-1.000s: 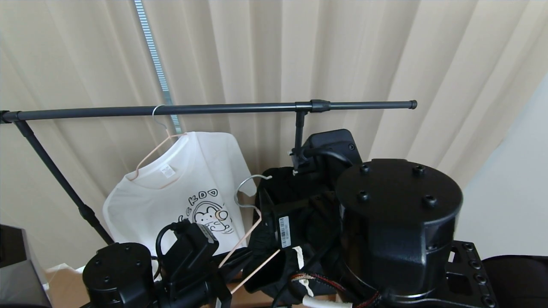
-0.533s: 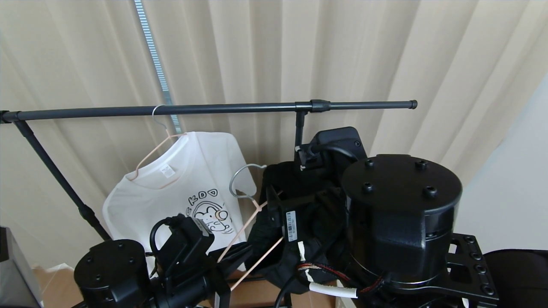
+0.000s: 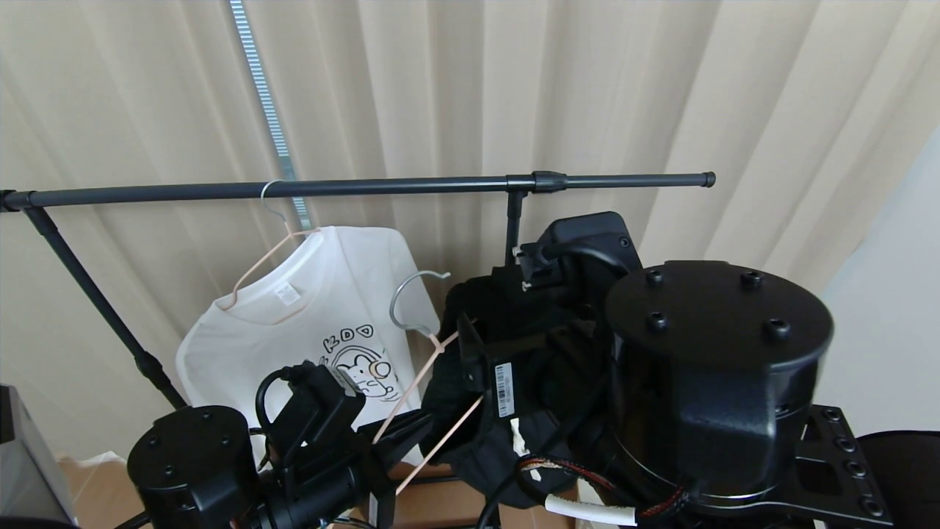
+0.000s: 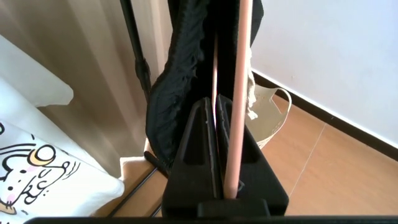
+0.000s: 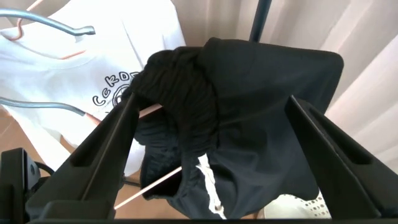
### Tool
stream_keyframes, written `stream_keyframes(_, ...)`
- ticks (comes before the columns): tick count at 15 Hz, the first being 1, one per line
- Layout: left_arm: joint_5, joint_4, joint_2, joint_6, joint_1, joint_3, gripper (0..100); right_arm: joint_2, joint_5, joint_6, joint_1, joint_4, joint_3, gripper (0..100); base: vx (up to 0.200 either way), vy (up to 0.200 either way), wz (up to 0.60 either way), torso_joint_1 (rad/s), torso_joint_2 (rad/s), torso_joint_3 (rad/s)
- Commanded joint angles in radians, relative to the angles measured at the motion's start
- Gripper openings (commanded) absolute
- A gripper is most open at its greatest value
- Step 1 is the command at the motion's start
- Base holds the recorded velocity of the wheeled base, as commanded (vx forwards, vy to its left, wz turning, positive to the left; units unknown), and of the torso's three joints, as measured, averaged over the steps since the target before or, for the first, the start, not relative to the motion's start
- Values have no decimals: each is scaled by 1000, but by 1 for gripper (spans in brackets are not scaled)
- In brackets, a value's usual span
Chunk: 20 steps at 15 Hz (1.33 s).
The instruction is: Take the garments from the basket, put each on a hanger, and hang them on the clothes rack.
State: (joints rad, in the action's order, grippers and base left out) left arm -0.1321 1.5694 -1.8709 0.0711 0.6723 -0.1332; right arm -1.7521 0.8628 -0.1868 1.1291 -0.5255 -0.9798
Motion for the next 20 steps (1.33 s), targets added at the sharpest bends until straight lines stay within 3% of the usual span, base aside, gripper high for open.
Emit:
stream_keyframes(1,0,1,1,-1,0,1,0,20,-1,6,4,-4,9,100,0,0,0,0,0,0)
stream_keyframes(5,-3,1,1,-2,0,9,0,62,-16,20,-2,-1,36,100,0,0,0,0,0,0)
stream_keyframes(8,-12,1,7,-7,0,20,0,168,-128,119,-74,-8,82,100,0,0,0,0,0,0)
stream_keyframes(10,-83,1,25,-5,0,49,0,275,-277,222,-177,9,112,100,0,0,0,0,0,0)
stream_keyframes(11,-84,1,29,-4,0,53,0,315,-410,311,-236,41,125,100,0,0,0,0,0,0)
stream_keyframes(12,-86,1,33,-1,1,56,0,341,-528,372,-296,108,119,100,0,0,0,0,0,0)
stream_keyframes(14,-90,1,42,1,4,66,0,361,-653,414,-362,274,69,100,0,0,0,0,0,0)
stream_keyframes(15,-116,1,48,3,4,73,0,364,-763,435,-396,423,4,100,0,0,0,0,0,0)
stream_keyframes(16,-119,1,50,3,4,75,0,364,-780,443,-405,446,-8,100,0,0,0,0,0,0)
stream_keyframes(18,-132,1,55,6,4,83,0,330,-989,561,-476,665,-131,100,0,0,0,0,0,0)
stream_keyframes(20,-132,1,59,7,6,84,0,296,-1056,578,-477,674,-158,100,0,0,0,0,0,0)
